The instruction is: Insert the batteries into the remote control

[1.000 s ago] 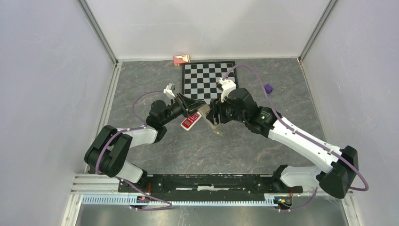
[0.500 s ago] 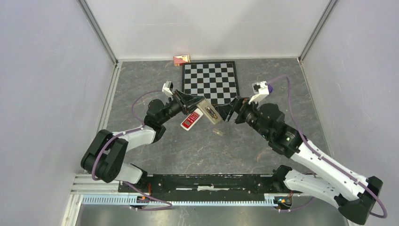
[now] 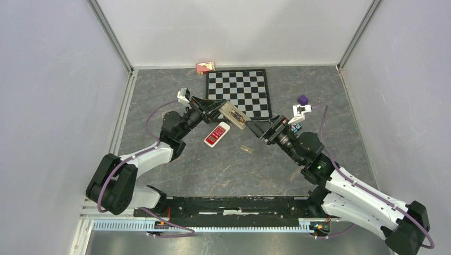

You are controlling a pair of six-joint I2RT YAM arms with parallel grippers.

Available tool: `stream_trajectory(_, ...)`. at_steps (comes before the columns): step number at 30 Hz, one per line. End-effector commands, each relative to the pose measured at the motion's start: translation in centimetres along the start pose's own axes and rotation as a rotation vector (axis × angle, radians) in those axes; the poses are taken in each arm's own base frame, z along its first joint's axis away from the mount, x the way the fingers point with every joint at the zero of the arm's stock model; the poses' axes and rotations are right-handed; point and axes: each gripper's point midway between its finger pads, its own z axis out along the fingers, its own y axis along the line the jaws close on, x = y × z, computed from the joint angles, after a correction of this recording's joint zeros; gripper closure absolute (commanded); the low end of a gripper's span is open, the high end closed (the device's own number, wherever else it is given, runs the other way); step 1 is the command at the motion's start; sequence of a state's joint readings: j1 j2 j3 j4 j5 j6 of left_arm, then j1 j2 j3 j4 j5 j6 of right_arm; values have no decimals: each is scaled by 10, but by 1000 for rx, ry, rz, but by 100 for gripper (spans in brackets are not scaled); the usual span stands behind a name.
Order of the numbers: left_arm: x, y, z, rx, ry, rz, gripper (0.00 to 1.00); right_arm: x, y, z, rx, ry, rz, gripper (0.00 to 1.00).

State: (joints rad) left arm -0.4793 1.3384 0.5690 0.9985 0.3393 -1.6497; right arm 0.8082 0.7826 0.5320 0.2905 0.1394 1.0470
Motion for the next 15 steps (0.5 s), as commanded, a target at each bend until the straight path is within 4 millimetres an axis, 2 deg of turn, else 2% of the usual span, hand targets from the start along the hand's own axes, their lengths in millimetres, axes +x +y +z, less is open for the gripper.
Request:
stream_trajectory(1,-1,-28,-2,72,-19,-25,98,-6,24,1,-106,-17,93,15)
stream_trajectory(7,3,-32,-6,79,-9,-14,98,-1,15,5,-83,1,122,30)
stream_trajectory(10,4,-27,-9,70,-10,-8,98,-3,20,6,-125,-2,130,30)
stream_trajectory(15,5,-27,-12,71,-7,-8,98,-9,23,4,-142,-29,114,23)
